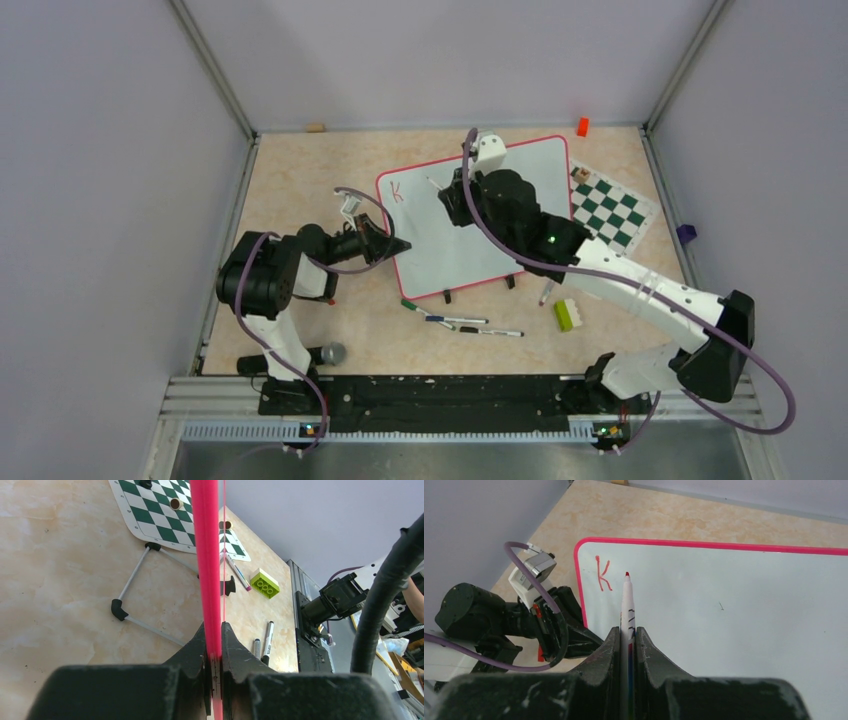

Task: Write a sentence on the whiteboard
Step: Open the sentence on the whiteboard.

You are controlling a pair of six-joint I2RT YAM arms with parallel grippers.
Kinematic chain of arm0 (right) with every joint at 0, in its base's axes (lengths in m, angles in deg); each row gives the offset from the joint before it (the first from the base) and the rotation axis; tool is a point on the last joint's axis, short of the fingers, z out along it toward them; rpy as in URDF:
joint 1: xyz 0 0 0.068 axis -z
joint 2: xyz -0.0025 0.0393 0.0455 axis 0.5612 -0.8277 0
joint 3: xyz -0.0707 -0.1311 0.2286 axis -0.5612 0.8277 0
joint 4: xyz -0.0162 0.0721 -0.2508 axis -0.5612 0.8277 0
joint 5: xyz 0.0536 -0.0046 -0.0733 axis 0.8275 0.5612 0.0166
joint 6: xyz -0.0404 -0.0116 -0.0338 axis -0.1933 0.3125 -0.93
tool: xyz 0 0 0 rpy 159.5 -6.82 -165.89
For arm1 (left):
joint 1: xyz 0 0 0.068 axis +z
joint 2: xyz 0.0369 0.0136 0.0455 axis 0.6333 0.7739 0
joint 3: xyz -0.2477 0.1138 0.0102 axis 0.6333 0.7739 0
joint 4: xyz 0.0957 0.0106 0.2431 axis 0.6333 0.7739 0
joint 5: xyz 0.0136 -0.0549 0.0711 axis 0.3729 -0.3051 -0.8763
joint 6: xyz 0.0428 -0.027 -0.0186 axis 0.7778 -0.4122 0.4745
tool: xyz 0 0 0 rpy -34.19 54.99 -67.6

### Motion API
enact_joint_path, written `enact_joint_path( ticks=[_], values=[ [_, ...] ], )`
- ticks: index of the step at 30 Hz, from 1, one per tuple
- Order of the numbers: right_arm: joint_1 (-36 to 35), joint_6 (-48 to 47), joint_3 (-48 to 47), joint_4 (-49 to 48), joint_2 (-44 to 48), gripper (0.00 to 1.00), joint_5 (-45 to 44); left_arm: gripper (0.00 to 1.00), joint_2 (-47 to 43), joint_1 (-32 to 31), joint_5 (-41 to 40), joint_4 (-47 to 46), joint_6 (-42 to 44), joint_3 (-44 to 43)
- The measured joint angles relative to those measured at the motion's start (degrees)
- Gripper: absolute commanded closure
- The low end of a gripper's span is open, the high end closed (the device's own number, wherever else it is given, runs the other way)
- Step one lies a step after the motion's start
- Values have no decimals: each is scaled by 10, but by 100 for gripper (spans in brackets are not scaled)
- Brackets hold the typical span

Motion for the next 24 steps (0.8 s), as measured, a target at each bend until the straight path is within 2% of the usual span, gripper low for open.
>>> enact_joint_path(
  ticks=[11,17,24],
  values=[
    [6,-67,-96,53,-40,100,47,100,0,-7,-9,-4,0,1],
    [9,-100,-103,60,-80,100,49,100,0,-10,-15,-8,-1,4],
    [13,-115,-102,53,-87,100,38,100,-1,-12,-15,-8,-1,3]
  ],
)
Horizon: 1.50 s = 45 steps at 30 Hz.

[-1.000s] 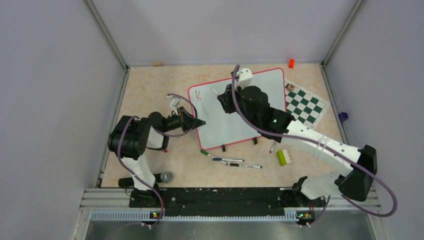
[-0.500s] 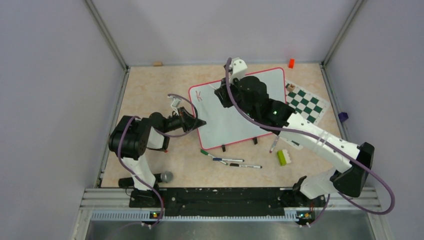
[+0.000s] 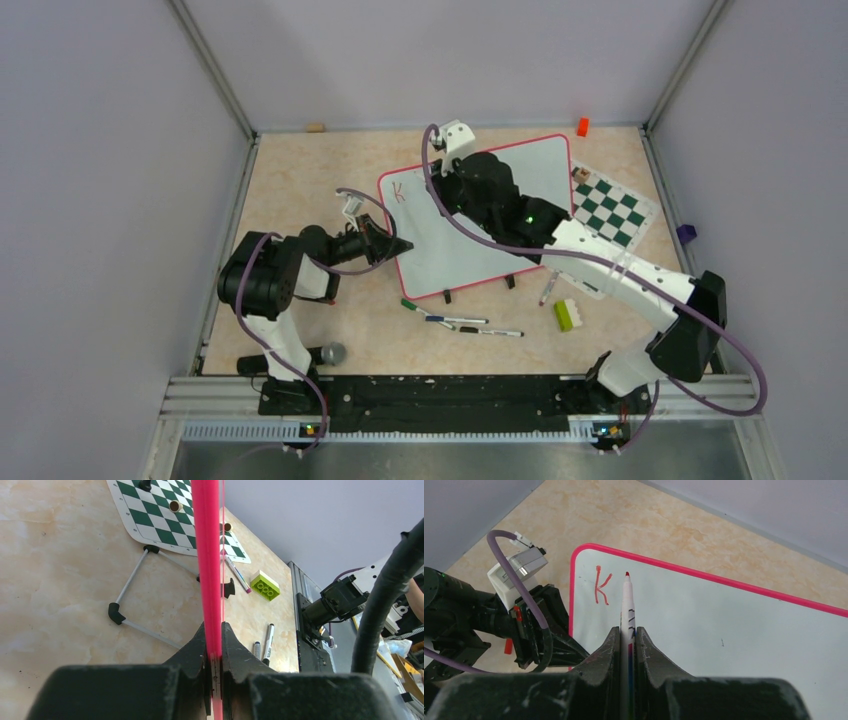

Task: Write a sentence on the whiteboard
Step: Open the sentence on the whiteboard.

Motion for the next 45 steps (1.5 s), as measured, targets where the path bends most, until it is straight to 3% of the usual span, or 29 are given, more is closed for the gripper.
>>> enact_joint_path(
  ticks=[17,45],
  values=[
    [0,-16,14,-5,3,100,12,100,9,-1,16,1,0,-15],
    [-8,-29,-55,35,-78,100,-17,100,13,-2,16,-1,-1,-16]
  ],
)
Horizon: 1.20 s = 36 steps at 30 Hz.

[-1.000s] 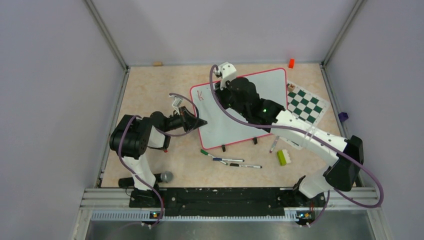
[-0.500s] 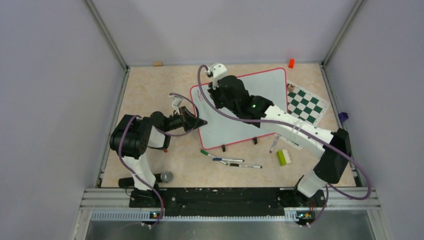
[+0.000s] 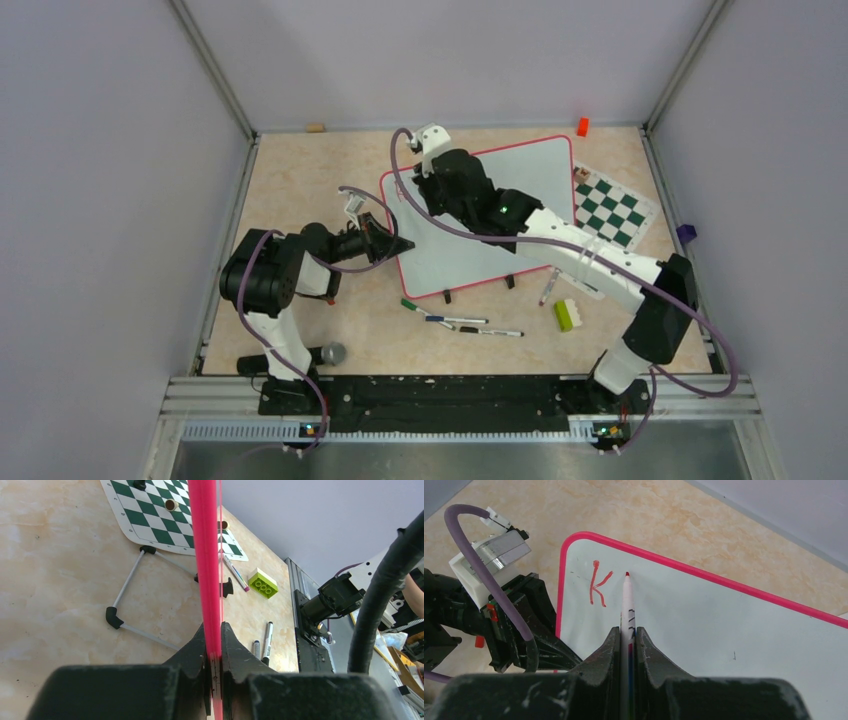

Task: Write a sentence on the whiteboard
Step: Open the sentence on the whiteboard.

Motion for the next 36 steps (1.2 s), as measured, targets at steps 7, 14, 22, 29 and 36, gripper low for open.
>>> enact_joint_path(
  ticks=[7,14,22,29,36],
  values=[
    [-1,0,-19,8,-21,100,-4,100,0,0,-3,2,-1,0],
    [-2,0,-22,15,-23,100,-15,100,0,0,-4,3,-1,0],
    [-4,0,-22,19,-23,100,-14,100,0,0,-4,3,-1,0],
    [-4,-1,-22,19,-23,100,-12,100,0,0,-4,3,-1,0],
    [-4,-1,-12,9,-10,100,2,100,0,0,-2,1,-1,0]
  ],
)
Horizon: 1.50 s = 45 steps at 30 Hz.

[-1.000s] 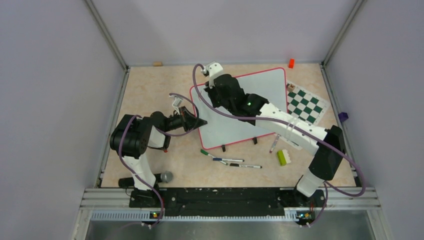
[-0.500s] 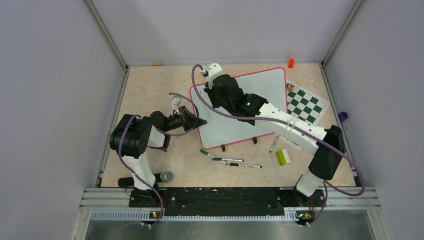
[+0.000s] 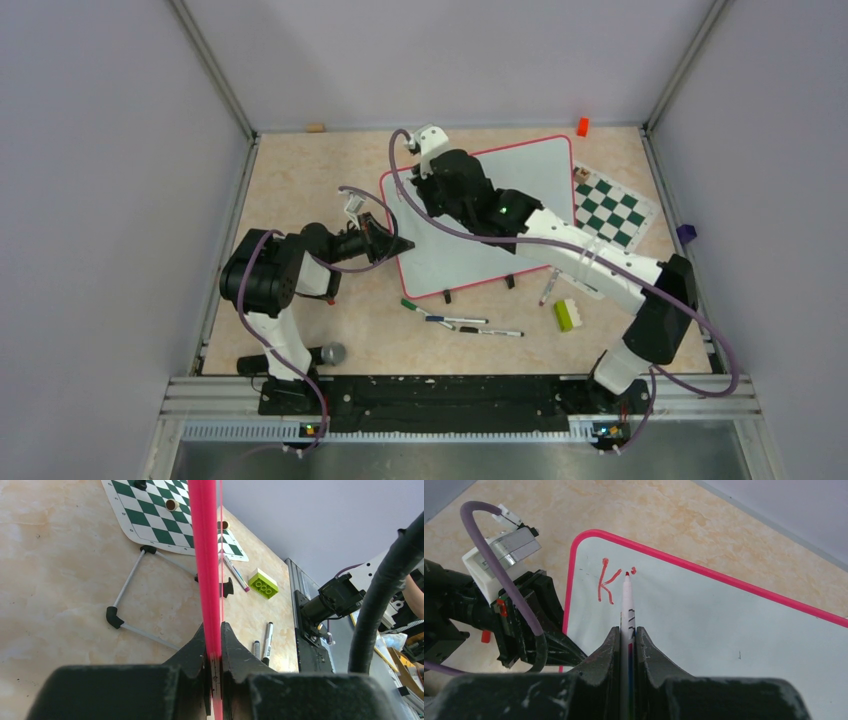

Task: Write a sentence on the whiteboard
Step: Open the sentence on the whiteboard.

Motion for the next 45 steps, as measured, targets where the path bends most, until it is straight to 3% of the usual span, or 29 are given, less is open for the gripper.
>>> enact_joint_path(
  ticks=[9,45],
  values=[
    [0,1,11,-4,34,100,19,100,0,0,1,0,0,0],
    [0,-5,21,25,1,100,5,100,2,0,-2,1,-1,-1]
  ],
)
